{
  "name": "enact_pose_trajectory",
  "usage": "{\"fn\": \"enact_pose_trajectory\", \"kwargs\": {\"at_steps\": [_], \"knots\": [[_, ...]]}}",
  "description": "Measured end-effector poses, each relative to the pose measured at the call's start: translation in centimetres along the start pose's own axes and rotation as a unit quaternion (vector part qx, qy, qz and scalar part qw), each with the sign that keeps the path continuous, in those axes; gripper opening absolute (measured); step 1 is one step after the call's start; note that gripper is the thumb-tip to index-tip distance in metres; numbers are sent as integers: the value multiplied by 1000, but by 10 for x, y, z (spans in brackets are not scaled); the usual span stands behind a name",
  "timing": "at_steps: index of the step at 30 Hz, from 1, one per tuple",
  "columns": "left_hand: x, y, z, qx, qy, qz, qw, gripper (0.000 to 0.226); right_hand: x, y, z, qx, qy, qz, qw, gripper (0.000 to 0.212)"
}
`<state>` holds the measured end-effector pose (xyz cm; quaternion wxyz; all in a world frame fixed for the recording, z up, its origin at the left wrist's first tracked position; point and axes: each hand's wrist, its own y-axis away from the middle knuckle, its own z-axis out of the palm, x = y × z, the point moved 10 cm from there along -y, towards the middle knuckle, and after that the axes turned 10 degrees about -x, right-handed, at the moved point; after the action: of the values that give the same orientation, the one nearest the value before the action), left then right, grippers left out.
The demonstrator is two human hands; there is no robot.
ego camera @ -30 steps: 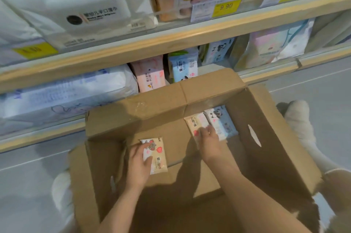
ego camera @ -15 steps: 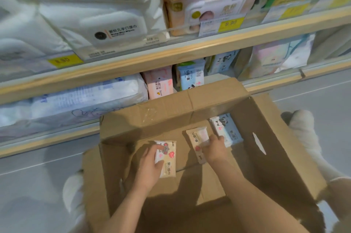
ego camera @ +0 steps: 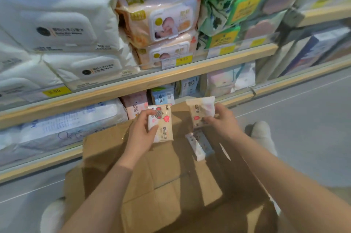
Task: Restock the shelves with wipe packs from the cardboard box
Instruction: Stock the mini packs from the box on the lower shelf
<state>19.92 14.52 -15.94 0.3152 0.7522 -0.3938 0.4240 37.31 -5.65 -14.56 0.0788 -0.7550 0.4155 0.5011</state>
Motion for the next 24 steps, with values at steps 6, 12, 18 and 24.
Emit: {"fn": "enact_pose_trajectory", "kwargs": {"at_steps": [6,12,18,24], "knots": [[-15,-29,1,28,-177,17,984,35,-35,-40,-31,70,66,-82,992,31],[-44,-34,11,45,-211,-53,975,39,-14,-104,-4,59,142,-51,987,17],[-46,-33,7,67,-205,-24,976,43,18,-135,17,53,111,65,990,11],[-43,-31,8,71,-200,-7,977,38,27,-139,17,42,116,94,988,27]]}}
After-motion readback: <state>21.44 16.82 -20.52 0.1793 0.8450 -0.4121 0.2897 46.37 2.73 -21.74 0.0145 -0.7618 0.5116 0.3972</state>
